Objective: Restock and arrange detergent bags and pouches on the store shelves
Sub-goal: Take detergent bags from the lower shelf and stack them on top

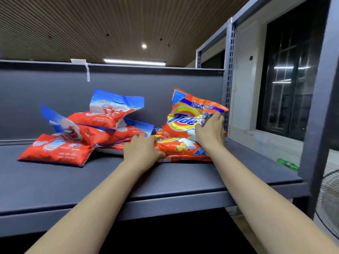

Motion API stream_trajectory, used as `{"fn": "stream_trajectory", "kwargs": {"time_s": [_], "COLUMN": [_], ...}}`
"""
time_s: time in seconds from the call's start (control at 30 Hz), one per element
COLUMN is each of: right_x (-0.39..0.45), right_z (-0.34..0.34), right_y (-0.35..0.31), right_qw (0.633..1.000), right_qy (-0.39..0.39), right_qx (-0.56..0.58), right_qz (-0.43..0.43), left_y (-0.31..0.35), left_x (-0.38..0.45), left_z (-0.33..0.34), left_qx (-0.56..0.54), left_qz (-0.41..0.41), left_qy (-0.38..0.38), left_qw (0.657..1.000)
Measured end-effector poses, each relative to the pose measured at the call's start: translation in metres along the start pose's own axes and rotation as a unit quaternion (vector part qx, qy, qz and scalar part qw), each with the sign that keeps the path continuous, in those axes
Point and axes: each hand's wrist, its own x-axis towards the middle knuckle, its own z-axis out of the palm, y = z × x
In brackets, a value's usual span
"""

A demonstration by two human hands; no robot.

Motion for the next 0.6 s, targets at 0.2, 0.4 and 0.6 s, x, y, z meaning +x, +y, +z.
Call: {"fn": "stream_trajectory", "kwargs": {"time_s": [0.2,0.4,0.6], "right_x": [0.009,0.034,0.01], "right_z": [-0.014,-0.004,-0.016], "right_y": [0.005,-0.001,0.006], "right_qw": [0.999,0.913,0.982], "right_qy": [-0.006,-0.006,-0.044], "right_qx": [-0.032,0.325,-0.16], "right_qz": [0.008,0.246,0.088], "left_y": [-0.006,-0.009,-0.006], "left_x": [-0.001,-0.003,-0.004], "left_z": [-0.005,0.005,0.003], "left_qx": [-0.07,-0.084,-0.083], "left_qz": [0.005,0.001,0.006], "left_qy": [-0.049,-0.043,-0.04], "left_qw": [0.996,0.996,0.996]}}
